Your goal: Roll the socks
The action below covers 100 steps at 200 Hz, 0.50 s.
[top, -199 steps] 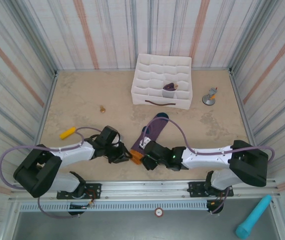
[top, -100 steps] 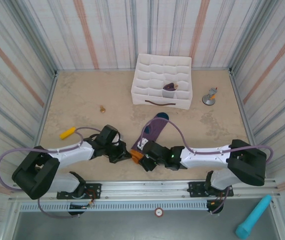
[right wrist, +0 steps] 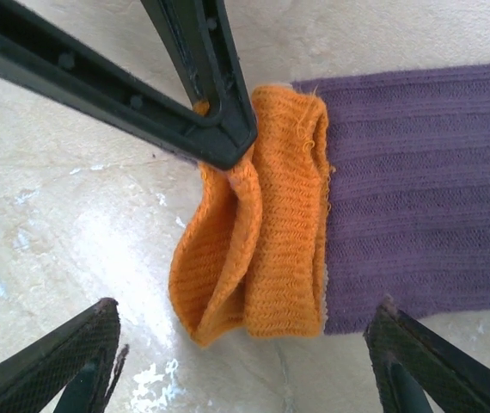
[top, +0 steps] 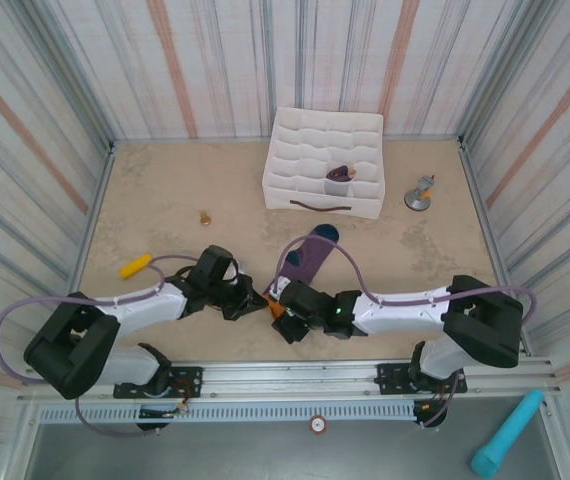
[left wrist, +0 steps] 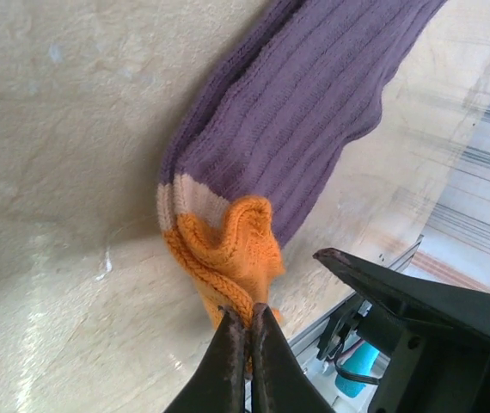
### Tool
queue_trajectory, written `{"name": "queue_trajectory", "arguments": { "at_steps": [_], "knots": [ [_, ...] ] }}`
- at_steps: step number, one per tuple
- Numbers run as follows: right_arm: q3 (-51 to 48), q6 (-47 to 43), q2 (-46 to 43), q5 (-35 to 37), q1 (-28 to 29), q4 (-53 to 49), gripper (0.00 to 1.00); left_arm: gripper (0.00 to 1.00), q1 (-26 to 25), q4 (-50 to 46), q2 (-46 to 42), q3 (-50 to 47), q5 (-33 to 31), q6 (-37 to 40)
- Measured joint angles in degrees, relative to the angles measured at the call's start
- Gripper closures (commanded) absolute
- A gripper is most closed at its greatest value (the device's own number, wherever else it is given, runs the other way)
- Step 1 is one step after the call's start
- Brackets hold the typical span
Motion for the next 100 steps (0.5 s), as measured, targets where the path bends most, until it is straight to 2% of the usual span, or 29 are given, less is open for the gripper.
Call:
{"name": "queue_trajectory", "arguments": {
  "at_steps": [15, 73, 100],
  "knots": [
    [0.7, 0.0, 1.2, 0.5, 0.1, 0.0, 0.27, 1.00, 0.0, 1.1, 0.9, -0.3, 0.4, -0.9],
    [1.2, 0.3, 4.0, 2.2, 0.2, 0.6, 0.53, 1.00, 0.0, 3.4, 1.7, -1.1, 0.4, -2.2],
    [1.2, 0.4, 4.5, 2.9, 0.1, 1.0, 0.57, 1.00, 0.0, 3.4, 1.8, -1.2, 0.4, -2.6]
  ]
}}
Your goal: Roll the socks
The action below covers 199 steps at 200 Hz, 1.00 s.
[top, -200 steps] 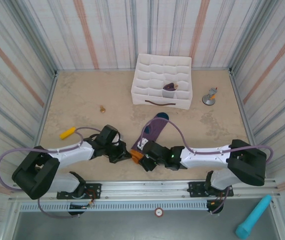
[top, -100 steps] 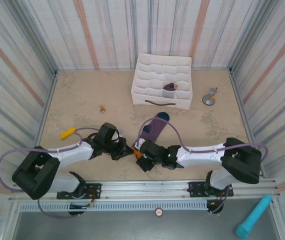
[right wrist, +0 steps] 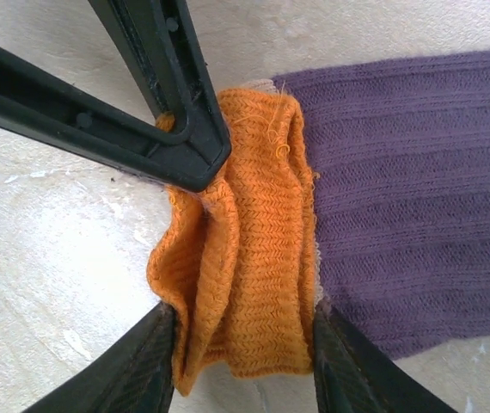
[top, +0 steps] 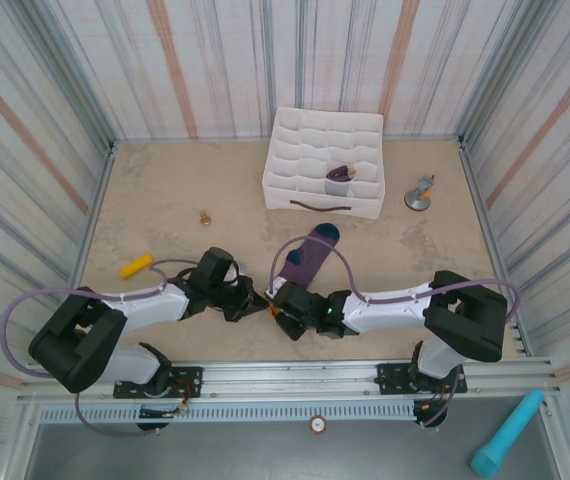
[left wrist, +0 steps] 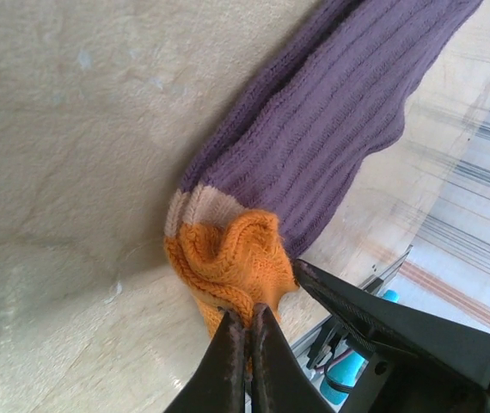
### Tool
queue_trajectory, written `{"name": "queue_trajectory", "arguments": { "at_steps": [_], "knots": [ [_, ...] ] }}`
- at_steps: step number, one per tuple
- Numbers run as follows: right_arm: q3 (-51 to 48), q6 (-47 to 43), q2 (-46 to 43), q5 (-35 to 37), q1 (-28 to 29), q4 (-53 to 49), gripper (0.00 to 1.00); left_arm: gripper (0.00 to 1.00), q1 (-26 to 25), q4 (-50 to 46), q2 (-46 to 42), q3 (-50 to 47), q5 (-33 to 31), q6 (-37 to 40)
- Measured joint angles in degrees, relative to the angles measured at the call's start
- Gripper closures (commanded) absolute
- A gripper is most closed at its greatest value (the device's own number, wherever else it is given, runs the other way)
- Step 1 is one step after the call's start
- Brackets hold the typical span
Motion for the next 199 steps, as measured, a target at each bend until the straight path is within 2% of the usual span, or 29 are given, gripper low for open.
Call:
{"name": "queue_trajectory", "arguments": {
  "at_steps": [55, 88, 96, 119, 140, 154, 173, 199],
  "knots": [
    [0.0, 1.2, 1.0, -0.1, -0.6, 1.6, 0.81, 1.00, 0.0, 0.0, 1.0, 0.0, 0.0, 0.0],
    [0.3, 1.8, 1.7, -0.3, -1.5, 2.6, 0.89, 0.99, 0.0, -0.1, 1.0, 0.0, -0.1, 0.0],
    [0.4, 2.1, 1.7, -0.5, -1.7, 2.7, 0.92, 0.94, 0.1, -0.1, 1.0, 0.0, -0.1, 0.2],
    [0.4, 3.6, 1.8, -3.1, -3.9, 3.4, 1.00, 0.71, 1.0, -1.7, 0.4, 0.0, -0.5, 1.2],
    [0.4, 5.2, 2.2, -7.1, -7.5, 4.5, 1.00, 0.44, 1.5, -5.1, -1.4, 0.5, -1.5, 3.1],
    [0.4, 6.5, 2.8, -10.6, -10.0, 5.8, 1.00, 0.34, 1.6, -8.1, -2.8, 1.7, -2.6, 4.8],
    [0.6, 8.9, 4.1, -15.8, -13.1, 7.7, 1.00, 0.34, 1.8, -10.0, -4.3, 3.2, -3.7, 7.1],
    [0.7, 12.8, 6.2, -23.9, -17.2, 11.3, 1.00, 0.48, 2.0, -9.8, -4.4, 3.7, -4.8, 9.7]
  ]
}}
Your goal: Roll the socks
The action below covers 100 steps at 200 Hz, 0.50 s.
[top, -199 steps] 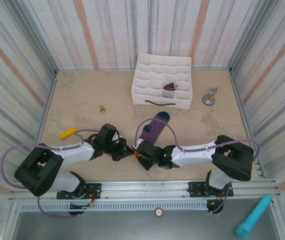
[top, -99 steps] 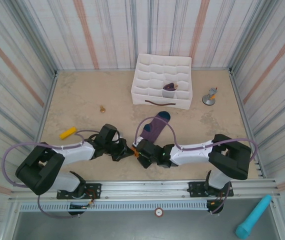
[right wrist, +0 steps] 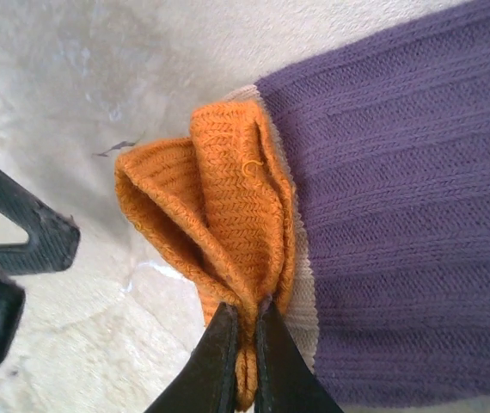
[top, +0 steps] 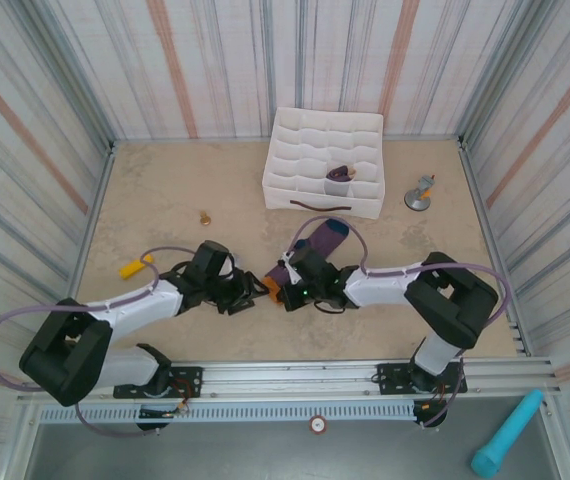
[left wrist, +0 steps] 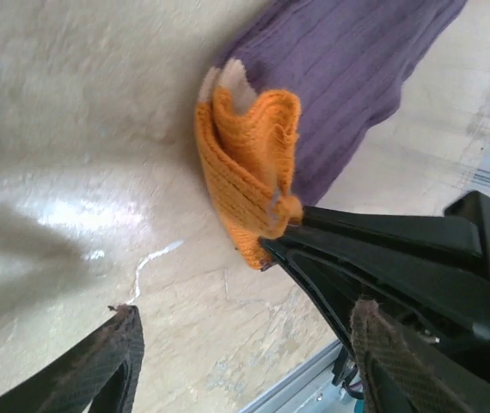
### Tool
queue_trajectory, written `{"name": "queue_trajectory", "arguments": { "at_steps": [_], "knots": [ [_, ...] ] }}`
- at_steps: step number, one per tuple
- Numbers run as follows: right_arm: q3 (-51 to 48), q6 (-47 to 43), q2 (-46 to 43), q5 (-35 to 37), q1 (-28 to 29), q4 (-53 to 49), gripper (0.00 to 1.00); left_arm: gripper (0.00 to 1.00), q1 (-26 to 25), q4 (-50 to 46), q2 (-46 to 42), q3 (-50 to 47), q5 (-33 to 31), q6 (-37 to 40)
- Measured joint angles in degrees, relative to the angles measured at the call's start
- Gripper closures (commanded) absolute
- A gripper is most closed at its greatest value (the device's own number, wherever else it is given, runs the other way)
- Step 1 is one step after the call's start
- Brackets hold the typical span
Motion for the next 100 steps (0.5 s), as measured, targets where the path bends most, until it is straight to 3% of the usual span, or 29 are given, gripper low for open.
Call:
{"name": "queue_trajectory", "arguments": {
  "at_steps": [23, 100],
  "knots": [
    [0.0, 3.6, 1.6, -6.0, -2.8, 2.4, 1.00, 0.57, 0.0, 1.3, 1.8, 0.0, -0.9, 1.9],
    [0.0, 14.0, 5.4, -17.0, -8.0, 6.1, 1.00, 0.65, 1.0, 7.9, 6.5, 0.9, -5.4, 6.3]
  ]
}}
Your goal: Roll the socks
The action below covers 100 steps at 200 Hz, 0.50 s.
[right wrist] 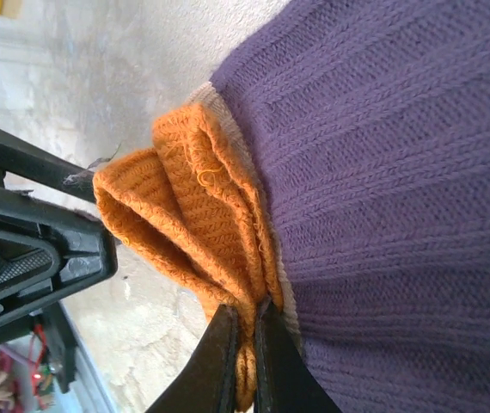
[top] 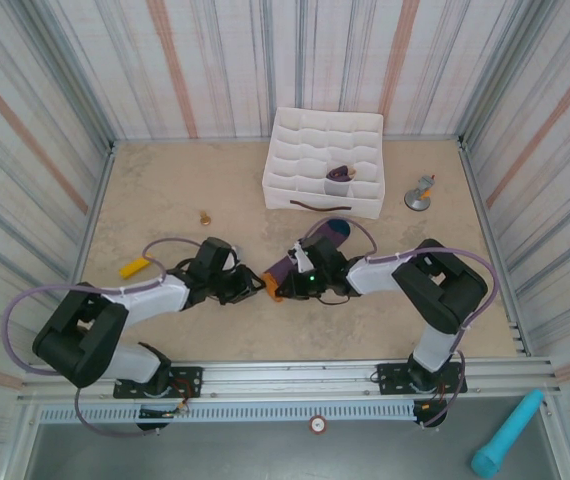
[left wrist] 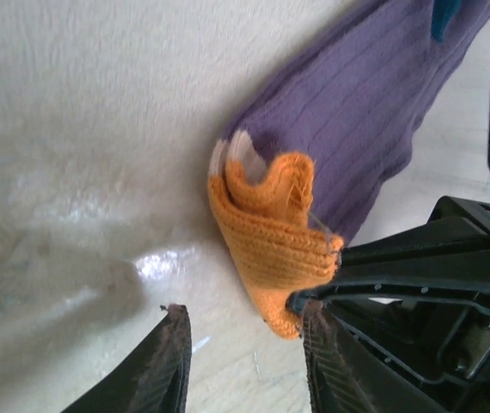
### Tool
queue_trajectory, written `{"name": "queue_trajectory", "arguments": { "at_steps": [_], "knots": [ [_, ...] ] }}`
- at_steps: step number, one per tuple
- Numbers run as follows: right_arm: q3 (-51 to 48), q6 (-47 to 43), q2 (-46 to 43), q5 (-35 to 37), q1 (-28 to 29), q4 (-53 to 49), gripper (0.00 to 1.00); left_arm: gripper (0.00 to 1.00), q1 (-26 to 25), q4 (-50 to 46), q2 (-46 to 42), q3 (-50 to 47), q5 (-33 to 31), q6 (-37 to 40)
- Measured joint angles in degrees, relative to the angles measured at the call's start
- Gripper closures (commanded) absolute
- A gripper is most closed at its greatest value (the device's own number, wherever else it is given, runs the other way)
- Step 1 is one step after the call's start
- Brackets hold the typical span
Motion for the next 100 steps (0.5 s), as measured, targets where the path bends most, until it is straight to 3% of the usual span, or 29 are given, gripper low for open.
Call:
{"name": "queue_trajectory", "arguments": {
  "at_steps": [100],
  "knots": [
    [0.4, 6.5, 3.5, -6.0, -2.6, 4.3, 1.00, 0.68, 0.0, 0.6, 5.7, 3.6, -1.9, 2.6]
  ]
}}
